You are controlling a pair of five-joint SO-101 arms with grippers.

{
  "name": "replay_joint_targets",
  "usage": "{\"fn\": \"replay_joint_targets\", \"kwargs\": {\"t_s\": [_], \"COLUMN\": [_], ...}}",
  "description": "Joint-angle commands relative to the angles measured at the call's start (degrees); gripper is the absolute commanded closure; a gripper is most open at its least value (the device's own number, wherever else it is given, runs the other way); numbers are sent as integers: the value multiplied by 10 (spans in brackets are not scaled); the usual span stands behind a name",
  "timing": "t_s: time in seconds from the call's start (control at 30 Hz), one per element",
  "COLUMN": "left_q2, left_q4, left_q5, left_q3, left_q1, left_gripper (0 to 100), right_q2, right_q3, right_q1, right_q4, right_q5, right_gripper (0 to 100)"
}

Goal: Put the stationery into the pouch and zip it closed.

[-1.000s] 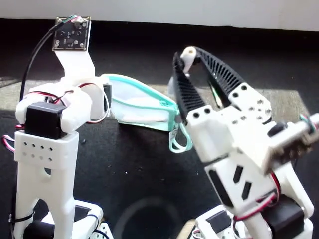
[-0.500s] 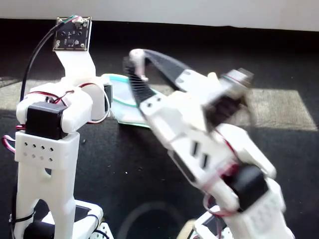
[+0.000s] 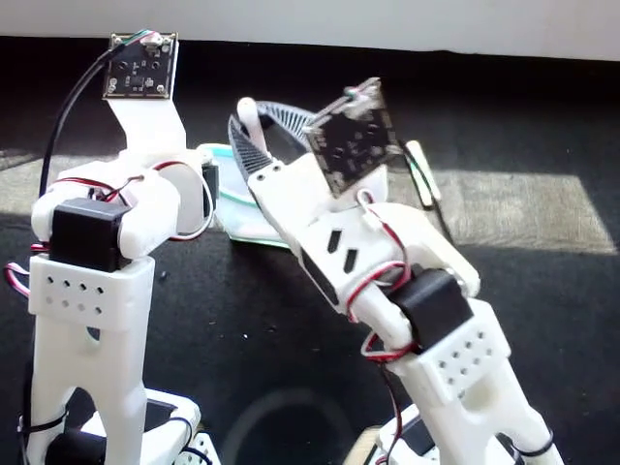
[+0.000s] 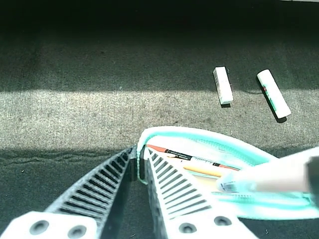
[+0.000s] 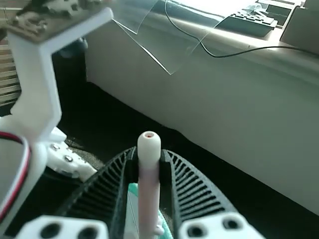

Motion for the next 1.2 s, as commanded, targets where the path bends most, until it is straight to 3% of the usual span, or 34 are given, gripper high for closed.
{"fn": "replay_joint_targets", "kwargs": {"t_s": [0.0,0.07,0.2,0.57,0.63,0.83,1.0,1.17], "left_q2": [3,3,3,3,3,3,3,3], "left_q4": [2,3,5,4,5,3,3,5], "left_q5": [-4,-4,-4,-4,-4,-4,-4,-4], "left_q3": [1,1,1,1,1,1,1,1], "left_q1": [8,7,7,7,7,7,7,7], "left_gripper": [990,990,990,990,990,990,990,990], "right_q2": [-6,-6,-6,-2,-5,36,189,375], "right_q3": [25,36,33,-160,-189,-140,-21,-65], "right_q1": [6,7,7,17,62,321,374,377], "right_q4": [-8,-7,39,154,154,130,22,-35], "right_q5": [0,0,-3,-4,-4,-4,-1,0], "right_gripper": [989,979,862,854,854,854,851,850]}}
